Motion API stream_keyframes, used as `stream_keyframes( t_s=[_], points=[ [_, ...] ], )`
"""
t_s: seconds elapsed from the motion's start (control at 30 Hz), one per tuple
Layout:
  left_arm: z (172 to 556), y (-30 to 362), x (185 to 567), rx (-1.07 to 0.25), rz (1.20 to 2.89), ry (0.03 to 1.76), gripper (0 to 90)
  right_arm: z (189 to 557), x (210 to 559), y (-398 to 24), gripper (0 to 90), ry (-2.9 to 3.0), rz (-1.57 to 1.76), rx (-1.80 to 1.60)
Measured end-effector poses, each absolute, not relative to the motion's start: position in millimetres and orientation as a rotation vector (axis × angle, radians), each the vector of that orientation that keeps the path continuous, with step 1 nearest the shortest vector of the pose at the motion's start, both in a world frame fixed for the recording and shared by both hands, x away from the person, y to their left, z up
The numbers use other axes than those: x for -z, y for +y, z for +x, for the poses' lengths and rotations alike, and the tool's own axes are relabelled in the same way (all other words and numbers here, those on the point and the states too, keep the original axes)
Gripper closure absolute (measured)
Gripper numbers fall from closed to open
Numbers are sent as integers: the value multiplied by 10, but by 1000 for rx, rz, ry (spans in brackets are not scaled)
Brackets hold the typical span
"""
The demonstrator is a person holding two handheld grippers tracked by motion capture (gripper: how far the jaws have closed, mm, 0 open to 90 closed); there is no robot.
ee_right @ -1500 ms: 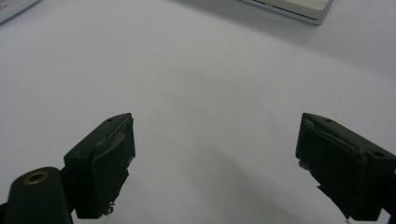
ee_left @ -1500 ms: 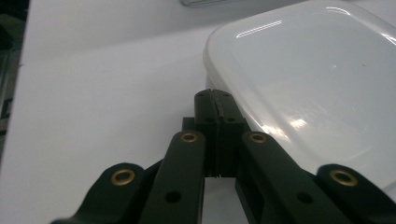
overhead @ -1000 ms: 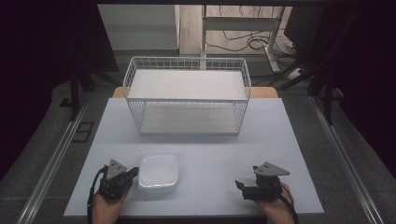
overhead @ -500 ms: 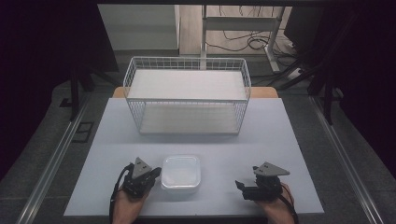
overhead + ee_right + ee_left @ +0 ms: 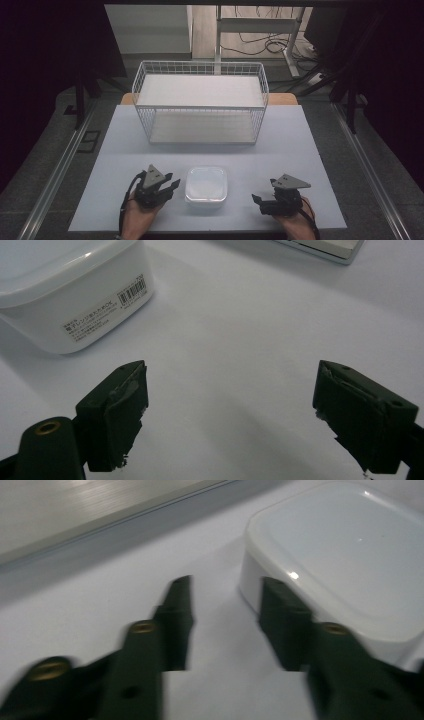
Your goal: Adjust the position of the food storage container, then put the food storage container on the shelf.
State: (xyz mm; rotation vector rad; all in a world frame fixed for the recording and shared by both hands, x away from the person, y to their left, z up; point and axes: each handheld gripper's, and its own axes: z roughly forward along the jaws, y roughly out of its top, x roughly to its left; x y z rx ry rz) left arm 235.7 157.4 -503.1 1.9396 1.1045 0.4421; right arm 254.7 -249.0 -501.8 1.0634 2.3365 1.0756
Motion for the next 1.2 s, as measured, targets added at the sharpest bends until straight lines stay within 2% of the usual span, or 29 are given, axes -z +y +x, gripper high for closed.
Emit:
stream_keyframes(
  t_s=[0.07,0.2,0.53,1.0,1.2],
  points=[
    [2350,1647,5044,-447,1923,1102,399,2548,5015,-2490,147,2339,1073,-1086],
    [2337,1701,5074,-405,1924,1084,268,2543,4970,-2468,179,2343,1095,-1119],
    [2371,1566,4956,-306,1946,985,218,2554,4829,-2208,348,2444,1020,-1124],
    [2571,1326,4832,-300,2002,909,194,2688,4734,-1764,212,2524,966,-1232],
    [2669,1214,4996,-222,2033,891,146,2773,4814,-1547,168,2573,958,-1226]
  ],
)
